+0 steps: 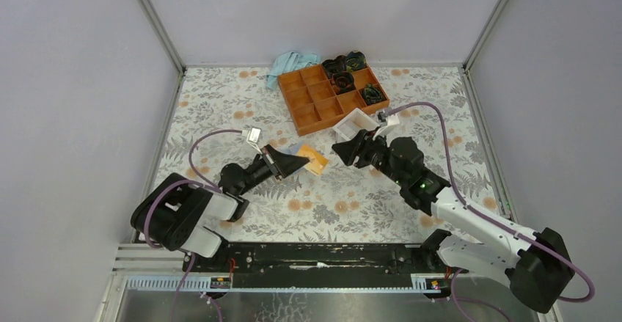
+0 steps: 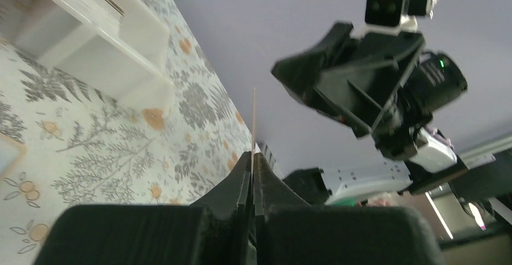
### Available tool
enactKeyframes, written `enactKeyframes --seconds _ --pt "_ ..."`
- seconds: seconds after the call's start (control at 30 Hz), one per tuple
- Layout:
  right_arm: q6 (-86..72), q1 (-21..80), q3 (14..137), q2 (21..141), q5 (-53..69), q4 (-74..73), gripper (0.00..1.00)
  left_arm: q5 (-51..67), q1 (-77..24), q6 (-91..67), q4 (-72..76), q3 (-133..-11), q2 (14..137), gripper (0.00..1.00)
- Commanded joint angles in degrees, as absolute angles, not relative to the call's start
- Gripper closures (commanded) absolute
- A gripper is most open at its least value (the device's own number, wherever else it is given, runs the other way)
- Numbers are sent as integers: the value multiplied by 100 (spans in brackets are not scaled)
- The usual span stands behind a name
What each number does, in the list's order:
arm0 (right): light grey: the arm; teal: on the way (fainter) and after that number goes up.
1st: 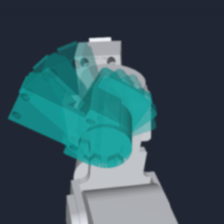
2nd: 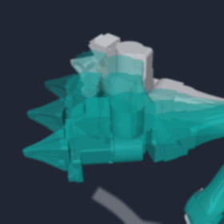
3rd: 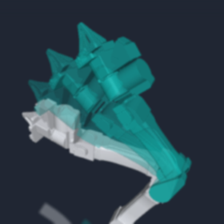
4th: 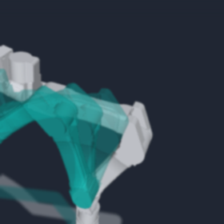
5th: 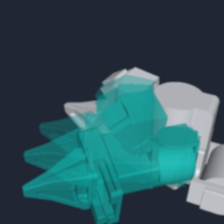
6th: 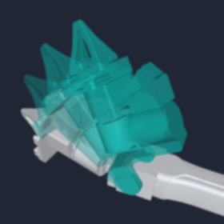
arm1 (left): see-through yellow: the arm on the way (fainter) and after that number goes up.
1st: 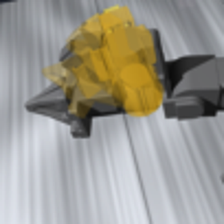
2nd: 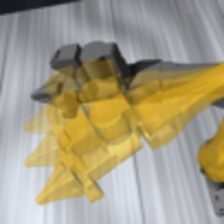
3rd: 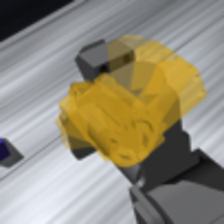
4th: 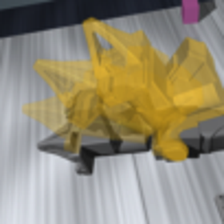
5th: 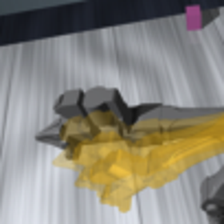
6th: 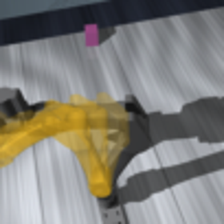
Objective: Put the credit cards into the card holder
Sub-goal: Pick up the credit card from the storage box.
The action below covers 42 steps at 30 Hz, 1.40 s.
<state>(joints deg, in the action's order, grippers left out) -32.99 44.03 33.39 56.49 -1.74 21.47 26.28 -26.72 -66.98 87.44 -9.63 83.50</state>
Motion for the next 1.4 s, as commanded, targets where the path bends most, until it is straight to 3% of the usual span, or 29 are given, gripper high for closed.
enactKeyframes --seconds 0.0,0.23,0.53,1.1,1.37 --pt "-2584 3705 3827 5744 1280 1241 45 3882 -2584 -6887 9104 -1274 8631 96" --pt "-2448 3226 4226 6188 2777 905 45 4623 -2568 -7084 9123 -1640 8850 97" --pt "-3000 2910 3984 6345 4308 1511 48 4821 -2566 -7146 9167 -1797 9076 97" --pt "-3179 2900 3577 6508 4847 1868 50 5121 -2593 -7245 9187 -2102 9203 100" --pt "-3253 2902 3554 6701 4982 2125 60 5253 -2716 -7283 9186 -2247 9355 100"
